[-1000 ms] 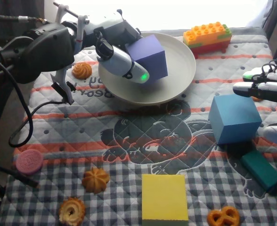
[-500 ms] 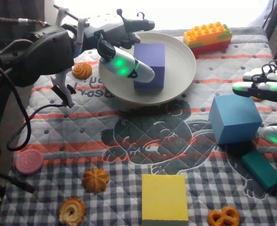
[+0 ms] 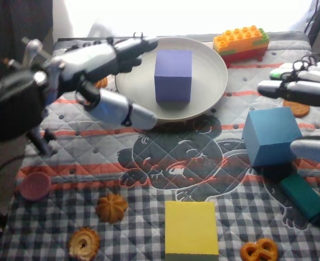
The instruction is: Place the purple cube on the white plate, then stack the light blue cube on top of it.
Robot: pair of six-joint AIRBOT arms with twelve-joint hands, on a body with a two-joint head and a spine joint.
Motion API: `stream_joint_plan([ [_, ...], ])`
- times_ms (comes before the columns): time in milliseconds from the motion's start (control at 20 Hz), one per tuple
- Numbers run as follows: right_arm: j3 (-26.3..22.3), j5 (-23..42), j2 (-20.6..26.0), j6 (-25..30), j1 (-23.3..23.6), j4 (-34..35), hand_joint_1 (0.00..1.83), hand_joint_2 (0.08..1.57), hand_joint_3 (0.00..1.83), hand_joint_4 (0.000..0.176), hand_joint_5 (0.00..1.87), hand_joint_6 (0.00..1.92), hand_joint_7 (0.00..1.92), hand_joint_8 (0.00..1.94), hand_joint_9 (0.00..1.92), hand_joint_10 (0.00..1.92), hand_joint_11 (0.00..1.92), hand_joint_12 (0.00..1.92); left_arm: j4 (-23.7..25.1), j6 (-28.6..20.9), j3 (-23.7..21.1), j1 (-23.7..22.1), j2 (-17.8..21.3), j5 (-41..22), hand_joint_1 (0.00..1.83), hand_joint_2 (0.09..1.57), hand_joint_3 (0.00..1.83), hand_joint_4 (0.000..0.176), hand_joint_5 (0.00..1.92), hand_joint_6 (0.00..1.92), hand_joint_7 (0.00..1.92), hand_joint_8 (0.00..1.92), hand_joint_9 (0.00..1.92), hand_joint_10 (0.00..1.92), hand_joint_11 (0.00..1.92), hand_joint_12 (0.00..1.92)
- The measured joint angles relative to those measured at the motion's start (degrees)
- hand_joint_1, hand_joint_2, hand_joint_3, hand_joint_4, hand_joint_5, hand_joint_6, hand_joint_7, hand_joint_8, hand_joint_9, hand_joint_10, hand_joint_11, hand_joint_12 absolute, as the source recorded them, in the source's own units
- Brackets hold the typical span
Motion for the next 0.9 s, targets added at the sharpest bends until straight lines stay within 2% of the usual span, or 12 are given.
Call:
stream_joint_plan([
  [200, 1.0, -1.4, -1.0, 0.3, 0.4, 0.0, 0.64, 1.04, 0.00, 0.156, 0.20, 0.00, 0.11, 0.00, 0.14, 0.00, 0.21, 0.11, 4.9, -10.8, -7.5, 6.6, 6.8, -9.0, 0.74, 0.83, 0.01, 0.176, 0.04, 0.00, 0.16, 0.00, 0.18, 0.02, 0.00, 0.84],
  [250, 1.5, -2.3, -1.1, 0.3, 0.4, 0.2, 0.64, 1.02, 0.00, 0.161, 0.19, 0.00, 0.10, 0.00, 0.12, 0.00, 0.20, 0.11, 5.2, -11.0, -9.8, 8.5, 9.0, -11.4, 0.67, 0.86, 0.01, 0.176, 0.05, 0.00, 0.16, 0.00, 0.16, 0.01, 0.00, 0.50],
  [350, 2.3, -4.5, -1.9, 0.2, 0.8, 0.3, 0.61, 1.02, 0.00, 0.166, 0.18, 0.00, 0.10, 0.00, 0.17, 0.00, 0.06, 0.68, 5.6, -11.0, -13.2, 11.3, 11.7, -15.5, 0.78, 0.82, 0.00, 0.176, 0.06, 0.00, 0.21, 0.00, 0.22, 0.01, 0.00, 0.66],
  [400, 2.7, -5.7, -2.5, 0.3, 1.1, 0.2, 0.68, 1.02, 0.00, 0.136, 0.21, 0.00, 0.10, 0.00, 0.17, 0.00, 0.00, 0.82, 6.5, -11.0, -14.5, 12.5, 12.3, -17.0, 0.84, 0.79, 0.00, 0.176, 0.06, 0.01, 0.22, 0.00, 0.23, 0.01, 0.00, 0.42],
  [450, 2.9, -6.5, -3.0, 0.3, 1.2, 0.1, 0.72, 1.01, 0.00, 0.151, 0.22, 0.00, 0.13, 0.00, 0.22, 0.00, 0.00, 0.95, 7.0, -11.1, -15.7, 13.3, 12.6, -17.8, 0.85, 0.79, 0.00, 0.176, 0.07, 0.01, 0.24, 0.01, 0.25, 0.01, 0.00, 0.39],
  [600, 4.3, -8.5, -4.5, 0.3, 2.1, 0.2, 0.73, 1.00, 0.00, 0.142, 0.25, 0.00, 0.18, 0.01, 0.21, 0.00, 0.00, 0.95, 7.7, -11.2, -16.5, 13.9, 12.8, -18.6, 0.89, 0.78, 0.00, 0.172, 0.10, 0.00, 0.29, 0.00, 0.30, 0.01, 0.00, 0.41],
  [650, 4.9, -9.1, -4.9, 0.3, 2.6, 0.2, 0.76, 1.00, 0.00, 0.169, 0.25, 0.00, 0.20, 0.01, 0.28, 0.03, 0.12, 0.99, 7.3, -11.2, -16.5, 13.9, 12.9, -19.0, 0.90, 0.78, 0.00, 0.161, 0.10, 0.00, 0.28, 0.00, 0.29, 0.00, 0.00, 0.40],
  [700, 5.4, -9.6, -5.3, 0.3, 3.2, 0.2, 0.81, 0.99, 0.00, 0.158, 0.27, 0.00, 0.30, 0.01, 0.46, 0.05, 0.30, 1.06, 7.2, -11.1, -16.5, 14.1, 13.0, -19.1, 0.89, 0.79, 0.00, 0.163, 0.10, 0.00, 0.26, 0.00, 0.27, 0.00, 0.00, 0.33],
  [750, 6.1, -10.6, -6.0, 0.3, 4.3, 0.0, 0.84, 1.03, 0.00, 0.119, 0.32, 0.01, 0.48, 0.02, 0.70, 0.07, 0.48, 1.14, 7.2, -11.1, -16.5, 14.6, 13.1, -19.1, 0.90, 0.78, 0.00, 0.156, 0.11, 0.00, 0.27, 0.01, 0.27, 0.01, 0.00, 0.31],
  [800, 6.5, -11.1, -6.4, 0.3, 4.7, 0.0, 0.84, 1.03, 0.00, 0.119, 0.32, 0.01, 0.48, 0.02, 0.70, 0.07, 0.48, 1.14, 7.1, -11.1, -16.5, 14.6, 13.1, -18.9, 0.90, 0.78, 0.00, 0.156, 0.11, 0.00, 0.27, 0.01, 0.27, 0.01, 0.00, 0.31],
  [850, 7.0, -11.0, -6.9, 1.4, 4.8, 0.2, 1.24, 1.12, 0.01, 0.006, 0.62, 0.02, 0.86, 0.90, 1.00, 0.30, 0.62, 1.34, 7.1, -11.2, -16.5, 14.7, 13.1, -18.7, 0.86, 0.78, 0.00, 0.168, 0.11, 0.00, 0.29, 0.01, 0.29, 0.01, 0.00, 0.36],
  [900, 7.5, -10.3, -7.1, 2.9, 5.0, 0.2, 1.32, 1.11, 0.01, 0.000, 0.76, 0.01, 0.93, 1.04, 0.96, 0.74, 0.67, 1.48, 6.9, -11.1, -16.5, 14.8, 13.1, -18.6, 0.83, 0.78, 0.00, 0.174, 0.11, 0.00, 0.30, 0.00, 0.31, 0.01, 0.00, 0.40],
])
